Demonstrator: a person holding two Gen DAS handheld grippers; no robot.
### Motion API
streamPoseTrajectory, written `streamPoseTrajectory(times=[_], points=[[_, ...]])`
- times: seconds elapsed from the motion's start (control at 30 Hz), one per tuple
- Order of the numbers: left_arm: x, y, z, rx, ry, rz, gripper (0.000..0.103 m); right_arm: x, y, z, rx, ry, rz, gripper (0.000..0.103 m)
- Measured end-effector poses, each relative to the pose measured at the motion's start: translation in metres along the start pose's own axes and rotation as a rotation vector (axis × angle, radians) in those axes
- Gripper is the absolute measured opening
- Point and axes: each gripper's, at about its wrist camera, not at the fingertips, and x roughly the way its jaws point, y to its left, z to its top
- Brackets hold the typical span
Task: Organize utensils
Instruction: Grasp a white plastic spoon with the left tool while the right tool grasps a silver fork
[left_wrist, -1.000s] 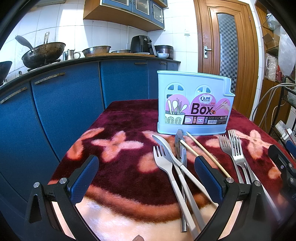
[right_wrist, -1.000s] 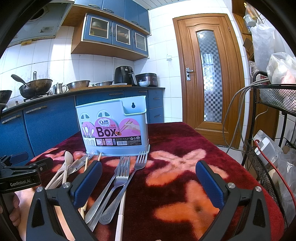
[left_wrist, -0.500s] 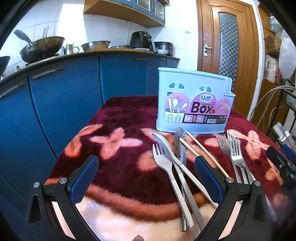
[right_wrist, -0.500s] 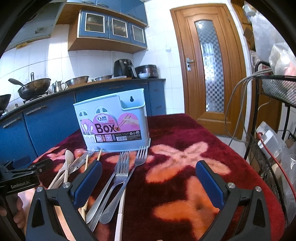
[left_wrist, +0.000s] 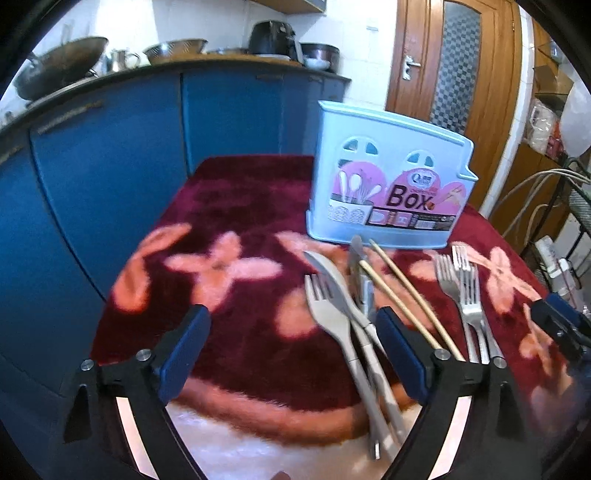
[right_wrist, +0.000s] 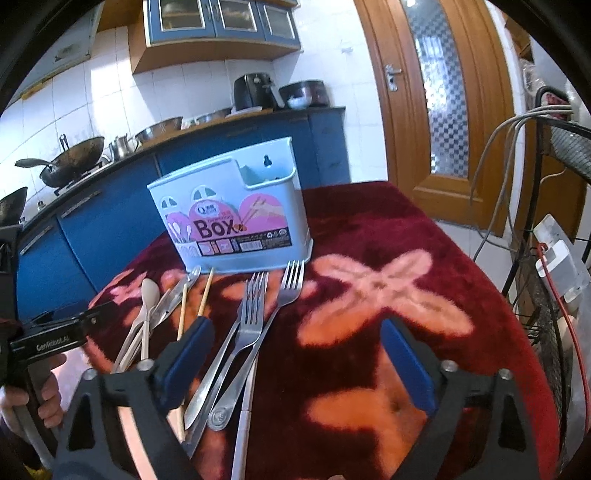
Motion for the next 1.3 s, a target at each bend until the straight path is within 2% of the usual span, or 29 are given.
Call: streamPoseTrajectory(times=[0.17,0.23,0.47,0.6,0.7,0.9,1.0,1.07,1.13,1.3], points=[[0.010,-0.011,0.006,0.033,0.044,-0.056,0.086,0.012,0.003,0.007,0.001,0.068,0.036,0.074],[0.012,-0.016,0.008,0.051,0.046,-0.065,0.073,0.016,0.004,0.010,0.003,0.093,0.053,0.071],[0.029,-0.023,0.020,0.059,0.103,-0.117,0.052,0.034,0.012,0.017,-0.035,0.159,0.082,0.056],[0.038,-0.022,0.024,0.033,0.129,-0.162,0.032,0.045,0.013,0.021,-0.042,0.192,0.107,0.047],[0.044,-0.023,0.027,0.032,0.143,-0.175,0.027,0.053,0.011,0.023,-0.043,0.214,0.125,0.039],[0.062,-0.017,0.030,-0.022,0.202,-0.172,0.027,0.072,0.015,0.027,-0.054,0.265,0.179,0.032],[0.064,-0.010,0.031,-0.063,0.205,-0.181,0.026,0.079,0.017,0.028,-0.070,0.284,0.209,0.027],[0.065,-0.006,0.033,-0.093,0.206,-0.203,0.023,0.084,0.020,0.029,-0.081,0.295,0.221,0.023],[0.065,-0.003,0.034,-0.114,0.209,-0.221,0.010,0.088,0.020,0.030,-0.082,0.303,0.227,0.014],[0.063,0.003,0.038,-0.150,0.192,-0.257,0.006,0.088,0.014,0.033,-0.043,0.305,0.268,0.007]])
